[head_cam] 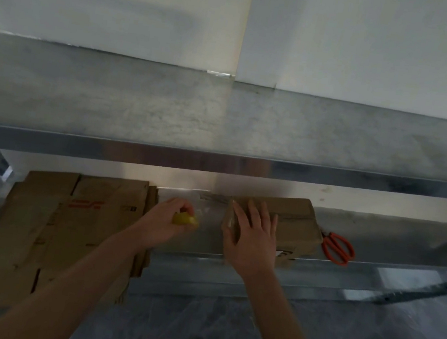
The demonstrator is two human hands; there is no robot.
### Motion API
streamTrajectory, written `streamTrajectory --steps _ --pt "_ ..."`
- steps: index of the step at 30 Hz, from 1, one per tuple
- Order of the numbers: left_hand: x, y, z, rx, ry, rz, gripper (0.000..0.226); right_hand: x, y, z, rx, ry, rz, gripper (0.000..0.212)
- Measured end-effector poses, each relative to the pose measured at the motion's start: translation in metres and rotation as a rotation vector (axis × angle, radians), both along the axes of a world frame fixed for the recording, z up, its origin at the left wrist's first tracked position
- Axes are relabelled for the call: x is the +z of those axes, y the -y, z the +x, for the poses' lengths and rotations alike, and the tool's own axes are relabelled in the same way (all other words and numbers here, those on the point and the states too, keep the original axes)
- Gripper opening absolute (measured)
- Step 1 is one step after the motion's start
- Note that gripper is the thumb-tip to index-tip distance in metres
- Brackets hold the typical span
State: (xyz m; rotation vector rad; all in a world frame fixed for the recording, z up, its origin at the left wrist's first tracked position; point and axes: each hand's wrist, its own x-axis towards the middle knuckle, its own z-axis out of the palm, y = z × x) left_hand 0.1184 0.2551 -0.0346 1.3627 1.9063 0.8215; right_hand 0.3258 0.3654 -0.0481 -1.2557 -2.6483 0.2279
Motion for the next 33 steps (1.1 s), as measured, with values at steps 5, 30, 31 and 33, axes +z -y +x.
streamTrajectory --steps 5,30,31,33 --pt "0.024 0.015 0.003 -0.048 -0.055 0.079 0.020 0.019 0.019 0.002 0.095 -0.292 0.005 0.052" --pt "0.008 0.032 0.022 -0.195 -0.240 0.141 0.032 0.010 0.063 -0.011 -0.010 -0.625 -0.615 0.015" --pt "0.006 0.032 0.021 -0.224 -0.220 0.106 0.032 0.005 0.065 -0.010 -0.014 -0.625 -0.588 0.017" --pt "0.000 0.035 0.017 -0.289 -0.169 0.028 0.034 -0.003 0.069 -0.010 -0.032 -0.610 -0.567 0.020"
